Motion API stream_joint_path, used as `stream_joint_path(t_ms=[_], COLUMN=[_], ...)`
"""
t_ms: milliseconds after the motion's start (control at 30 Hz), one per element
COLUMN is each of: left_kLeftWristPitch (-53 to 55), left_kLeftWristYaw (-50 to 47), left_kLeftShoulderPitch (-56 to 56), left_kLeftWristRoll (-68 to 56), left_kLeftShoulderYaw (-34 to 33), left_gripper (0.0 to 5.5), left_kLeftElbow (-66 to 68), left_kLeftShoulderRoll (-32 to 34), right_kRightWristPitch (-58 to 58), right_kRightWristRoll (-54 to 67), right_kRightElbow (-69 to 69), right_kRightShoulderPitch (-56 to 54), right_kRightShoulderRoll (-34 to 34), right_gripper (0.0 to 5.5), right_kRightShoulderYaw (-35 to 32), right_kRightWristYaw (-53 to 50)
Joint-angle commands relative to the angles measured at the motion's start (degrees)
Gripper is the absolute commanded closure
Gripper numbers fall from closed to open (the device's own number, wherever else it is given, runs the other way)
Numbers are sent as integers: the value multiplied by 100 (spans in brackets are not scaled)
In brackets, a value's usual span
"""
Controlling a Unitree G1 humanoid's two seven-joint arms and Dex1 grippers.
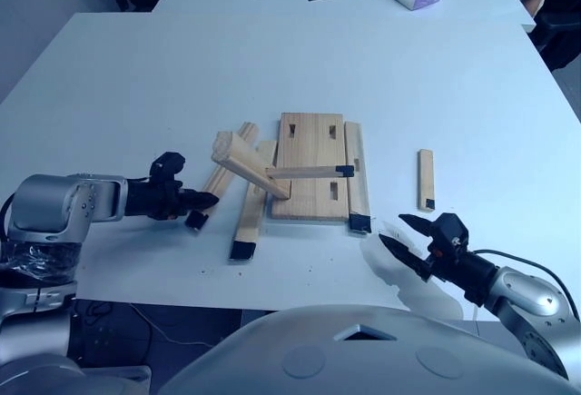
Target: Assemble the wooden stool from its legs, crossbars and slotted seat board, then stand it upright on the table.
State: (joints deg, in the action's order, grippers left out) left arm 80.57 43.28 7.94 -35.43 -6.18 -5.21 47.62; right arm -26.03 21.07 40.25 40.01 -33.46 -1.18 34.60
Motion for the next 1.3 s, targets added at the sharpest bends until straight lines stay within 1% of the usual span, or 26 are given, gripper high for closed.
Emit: stream_joint_path(t_ms=[33, 267, 400, 633, 833, 1067, 1100, 1133, 1300], left_kLeftWristPitch=[204, 904, 1157, 1187, 1192, 1192, 1192, 1192, 1191], left_kLeftWristYaw=[-255, -269, -406, -752, -1273, -1975, -2094, -2205, -2543], left_kLeftShoulderPitch=[285, 519, 427, 15, -422, -488, -470, -449, -402], left_kLeftWristRoll=[-97, -531, -665, -892, -1637, -2429, -2507, -2557, -2745], left_kLeftShoulderYaw=[-392, -949, -1150, -1403, -1768, -2055, -2063, -2068, -2115], left_gripper=[348, 348, 348, 348, 348, 348, 312, 310, 234], left_kLeftElbow=[185, 83, 13, -6, -290, -210, -152, -102, 80], left_kLeftShoulderRoll=[-296, -639, -711, -926, -1328, -1539, -1563, -1582, -1567], right_kRightWristPitch=[24, 6, -3, -42, -82, -118, -123, -131, -158], right_kRightWristRoll=[-37, -15, -11, 23, 72, 94, 92, 92, 83], right_kRightElbow=[100, 167, 211, 221, 206, 202, 203, 202, 192], right_kRightShoulderPitch=[65, 153, 224, 226, 204, 206, 210, 206, 189], right_kRightShoulderRoll=[-32, -63, -66, -117, -225, -344, -350, -356, -387], right_gripper=[241, 241, 241, 241, 241, 241, 241, 241, 241], right_kRightShoulderYaw=[-51, -118, -138, -172, -259, -362, -370, -376, -395], right_kRightWristYaw=[-23, 1, 10, 50, 159, 271, 280, 289, 329])
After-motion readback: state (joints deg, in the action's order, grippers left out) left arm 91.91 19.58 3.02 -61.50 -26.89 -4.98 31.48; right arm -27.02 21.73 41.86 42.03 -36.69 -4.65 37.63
